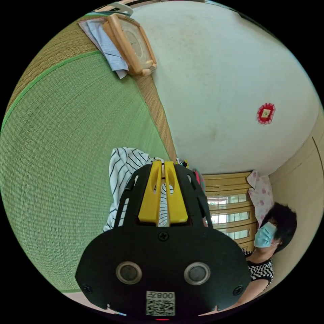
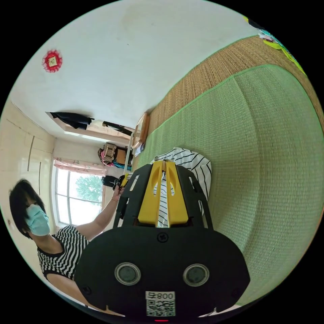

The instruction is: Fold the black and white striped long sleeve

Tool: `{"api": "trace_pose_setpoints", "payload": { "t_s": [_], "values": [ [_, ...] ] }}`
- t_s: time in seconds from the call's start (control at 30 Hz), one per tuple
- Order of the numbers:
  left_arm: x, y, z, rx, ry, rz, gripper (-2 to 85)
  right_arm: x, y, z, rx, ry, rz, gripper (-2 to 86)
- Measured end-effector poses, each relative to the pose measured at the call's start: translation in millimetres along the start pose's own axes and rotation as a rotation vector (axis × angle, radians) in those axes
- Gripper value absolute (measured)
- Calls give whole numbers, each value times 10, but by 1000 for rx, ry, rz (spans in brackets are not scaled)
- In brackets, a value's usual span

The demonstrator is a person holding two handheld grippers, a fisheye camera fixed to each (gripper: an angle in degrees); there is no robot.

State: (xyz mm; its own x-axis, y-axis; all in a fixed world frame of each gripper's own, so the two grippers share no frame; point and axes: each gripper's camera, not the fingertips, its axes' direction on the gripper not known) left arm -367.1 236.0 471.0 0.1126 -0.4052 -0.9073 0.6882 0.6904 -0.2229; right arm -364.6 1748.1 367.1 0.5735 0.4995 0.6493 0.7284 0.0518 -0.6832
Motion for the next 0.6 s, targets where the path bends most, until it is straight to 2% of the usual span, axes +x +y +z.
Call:
{"api": "trace_pose_setpoints", "payload": {
  "t_s": [0.37,0.6],
  "values": [
    [424,-825,276,-10,-116,-103,24,841,-674,613,-21,-27,152,17],
    [806,-1151,283,8,-77,-145,40,1138,-833,759,-5,-71,208,18]
  ]
}}
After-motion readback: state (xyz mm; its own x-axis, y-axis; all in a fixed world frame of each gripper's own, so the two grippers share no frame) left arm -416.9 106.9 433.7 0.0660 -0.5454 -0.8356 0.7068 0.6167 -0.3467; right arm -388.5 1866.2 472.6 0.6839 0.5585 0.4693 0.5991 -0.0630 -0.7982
